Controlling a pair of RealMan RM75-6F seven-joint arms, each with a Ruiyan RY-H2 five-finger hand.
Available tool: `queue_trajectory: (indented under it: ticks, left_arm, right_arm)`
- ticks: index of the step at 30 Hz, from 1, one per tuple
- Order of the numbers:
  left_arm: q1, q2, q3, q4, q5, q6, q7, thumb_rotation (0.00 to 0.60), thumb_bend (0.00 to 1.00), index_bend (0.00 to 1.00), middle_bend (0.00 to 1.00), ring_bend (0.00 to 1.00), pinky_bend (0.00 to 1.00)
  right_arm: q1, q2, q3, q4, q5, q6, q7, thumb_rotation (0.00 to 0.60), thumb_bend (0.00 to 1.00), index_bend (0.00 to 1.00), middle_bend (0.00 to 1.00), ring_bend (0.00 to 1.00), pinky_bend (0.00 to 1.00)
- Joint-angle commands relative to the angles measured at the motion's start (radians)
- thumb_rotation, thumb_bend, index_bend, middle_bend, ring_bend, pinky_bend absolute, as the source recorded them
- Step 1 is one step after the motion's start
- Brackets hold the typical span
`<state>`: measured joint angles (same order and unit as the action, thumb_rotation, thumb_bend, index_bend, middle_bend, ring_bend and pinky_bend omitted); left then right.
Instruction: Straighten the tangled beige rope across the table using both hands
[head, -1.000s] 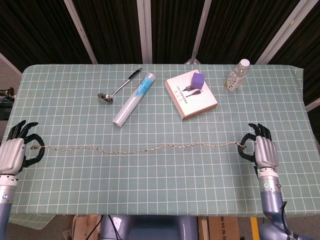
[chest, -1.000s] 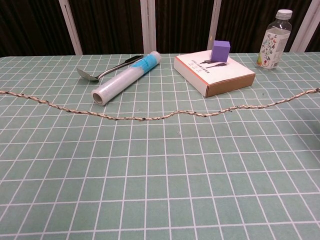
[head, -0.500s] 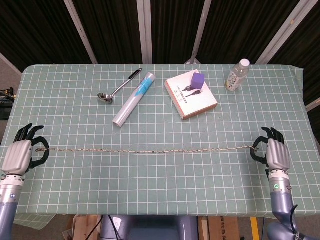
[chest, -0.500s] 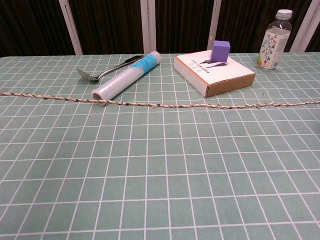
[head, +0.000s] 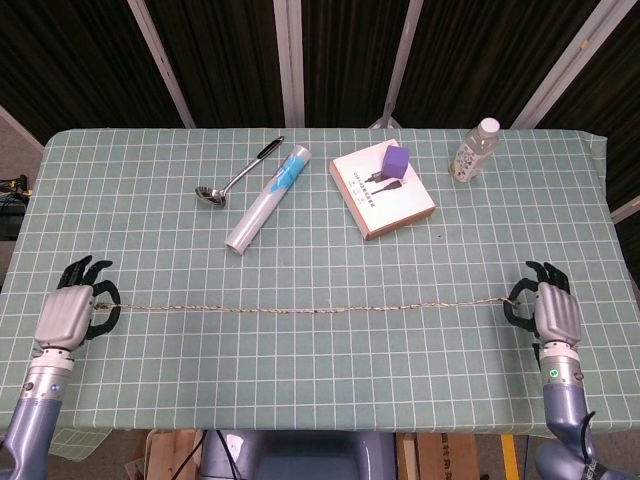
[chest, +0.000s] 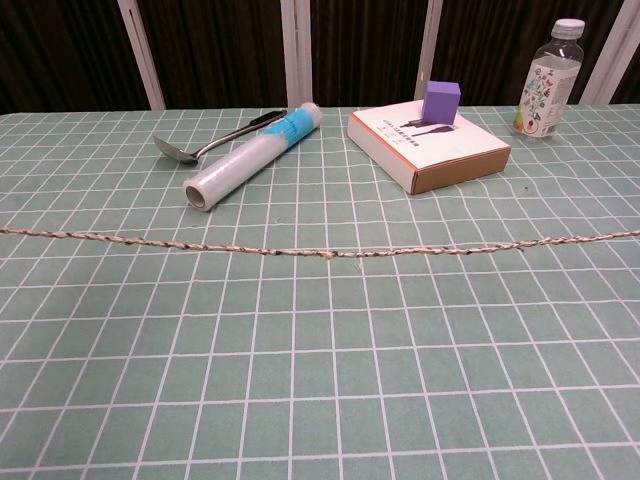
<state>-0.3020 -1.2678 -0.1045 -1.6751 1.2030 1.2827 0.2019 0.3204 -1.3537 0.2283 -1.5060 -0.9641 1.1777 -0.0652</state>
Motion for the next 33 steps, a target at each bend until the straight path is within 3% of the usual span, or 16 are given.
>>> queue_trajectory:
  ticks: [1,12,15,20,22,27,33]
  left_arm:
    - [-0.012,-0.027,-0.001,0.021,-0.010,-0.014,0.025,0.600,0.56,0.59,0.14,0.00,0.00]
    - [-0.038,-0.106,0.001,0.086,-0.044,-0.054,0.089,0.600,0.55,0.59,0.14,0.00,0.00]
    - [-0.041,-0.117,0.004,0.099,-0.048,-0.059,0.102,0.600,0.54,0.57,0.13,0.00,0.00]
    - [-0.042,-0.118,0.007,0.103,-0.054,-0.062,0.123,0.600,0.44,0.40,0.06,0.00,0.00]
    - [-0.042,-0.110,0.009,0.097,-0.059,-0.065,0.133,0.600,0.38,0.34,0.03,0.00,0.00]
    - [-0.037,-0.083,0.012,0.073,-0.063,-0.063,0.144,0.600,0.27,0.26,0.00,0.00,0.00]
    - [-0.015,-0.021,0.010,0.008,-0.056,-0.037,0.118,0.600,0.18,0.17,0.00,0.00,0.00]
  right_arm:
    - [0.002,-0.009,-0.002,0.017,0.001,-0.009,-0.001,0.600,0.43,0.65,0.17,0.00,0.00]
    - [0.010,-0.035,-0.007,0.081,0.014,-0.044,-0.022,0.600,0.43,0.63,0.17,0.00,0.00]
    - [0.012,-0.034,-0.009,0.089,0.027,-0.056,-0.036,0.600,0.43,0.51,0.16,0.00,0.00]
    - [0.017,-0.022,-0.019,0.086,0.059,-0.080,-0.090,0.600,0.43,0.08,0.00,0.00,0.00]
    - [0.019,-0.014,-0.019,0.072,0.081,-0.090,-0.113,0.600,0.43,0.01,0.00,0.00,0.00]
    - [0.021,0.004,-0.018,0.039,0.115,-0.092,-0.151,0.600,0.44,0.00,0.00,0.00,0.00]
    - [0.007,0.040,-0.010,-0.019,0.129,-0.061,-0.160,0.600,0.38,0.00,0.00,0.00,0.00]
